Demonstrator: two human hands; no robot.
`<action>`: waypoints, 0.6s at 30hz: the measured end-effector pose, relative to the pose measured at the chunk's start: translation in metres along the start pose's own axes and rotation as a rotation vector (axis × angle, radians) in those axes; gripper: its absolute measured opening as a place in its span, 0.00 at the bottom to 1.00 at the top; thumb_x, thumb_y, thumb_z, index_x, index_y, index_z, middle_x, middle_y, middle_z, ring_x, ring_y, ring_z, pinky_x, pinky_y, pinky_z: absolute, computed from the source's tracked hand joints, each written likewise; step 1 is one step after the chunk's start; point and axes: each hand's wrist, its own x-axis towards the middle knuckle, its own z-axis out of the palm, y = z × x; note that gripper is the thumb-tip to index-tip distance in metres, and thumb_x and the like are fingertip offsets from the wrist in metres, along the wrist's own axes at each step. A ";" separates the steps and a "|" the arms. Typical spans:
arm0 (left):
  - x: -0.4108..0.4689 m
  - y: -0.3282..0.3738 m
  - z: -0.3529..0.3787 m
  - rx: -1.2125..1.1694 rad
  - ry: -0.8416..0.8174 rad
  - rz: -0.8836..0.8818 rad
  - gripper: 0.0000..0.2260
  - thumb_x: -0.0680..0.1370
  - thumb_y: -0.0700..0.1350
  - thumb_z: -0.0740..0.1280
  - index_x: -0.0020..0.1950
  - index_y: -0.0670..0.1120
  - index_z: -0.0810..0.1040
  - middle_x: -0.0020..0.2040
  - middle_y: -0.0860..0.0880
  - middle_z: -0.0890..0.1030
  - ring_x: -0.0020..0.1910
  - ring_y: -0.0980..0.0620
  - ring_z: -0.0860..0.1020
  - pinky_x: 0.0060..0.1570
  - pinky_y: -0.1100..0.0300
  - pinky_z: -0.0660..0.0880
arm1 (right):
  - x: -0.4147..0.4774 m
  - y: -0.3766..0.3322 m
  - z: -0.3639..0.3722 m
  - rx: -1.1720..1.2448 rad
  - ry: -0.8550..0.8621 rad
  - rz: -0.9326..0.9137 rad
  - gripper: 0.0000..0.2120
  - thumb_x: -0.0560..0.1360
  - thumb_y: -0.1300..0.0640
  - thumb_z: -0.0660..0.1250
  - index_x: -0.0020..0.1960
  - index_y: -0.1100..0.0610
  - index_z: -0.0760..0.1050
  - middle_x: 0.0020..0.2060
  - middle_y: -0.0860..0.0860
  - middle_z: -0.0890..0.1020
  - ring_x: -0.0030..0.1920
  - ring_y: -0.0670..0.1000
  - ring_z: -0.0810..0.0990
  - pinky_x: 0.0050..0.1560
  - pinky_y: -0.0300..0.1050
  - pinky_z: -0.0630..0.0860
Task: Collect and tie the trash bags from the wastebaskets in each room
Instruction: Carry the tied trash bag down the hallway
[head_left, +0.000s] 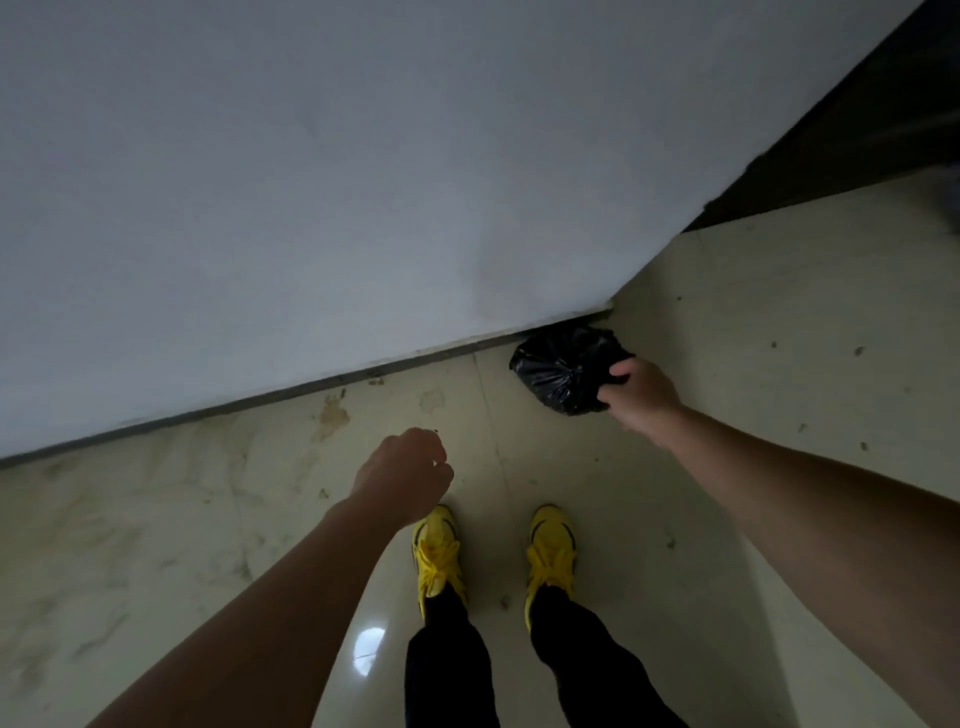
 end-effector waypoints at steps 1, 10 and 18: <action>-0.010 0.003 -0.008 -0.028 0.015 -0.016 0.09 0.76 0.47 0.64 0.54 0.50 0.80 0.55 0.48 0.80 0.52 0.47 0.78 0.52 0.56 0.75 | -0.014 -0.008 -0.005 -0.044 -0.022 -0.022 0.20 0.74 0.56 0.66 0.64 0.62 0.73 0.55 0.61 0.81 0.52 0.62 0.81 0.54 0.58 0.79; -0.156 0.017 -0.074 -0.166 0.139 -0.065 0.11 0.76 0.48 0.64 0.56 0.48 0.80 0.52 0.46 0.82 0.48 0.49 0.78 0.47 0.55 0.76 | -0.154 -0.079 -0.038 -0.330 -0.215 -0.245 0.14 0.75 0.59 0.63 0.51 0.70 0.79 0.47 0.65 0.83 0.48 0.64 0.83 0.43 0.53 0.79; -0.290 -0.058 -0.129 -0.253 0.290 -0.185 0.12 0.77 0.49 0.64 0.58 0.48 0.78 0.51 0.46 0.82 0.44 0.50 0.80 0.47 0.54 0.78 | -0.283 -0.197 -0.030 -0.516 -0.204 -0.489 0.10 0.76 0.56 0.62 0.51 0.58 0.80 0.50 0.56 0.83 0.50 0.57 0.81 0.52 0.50 0.79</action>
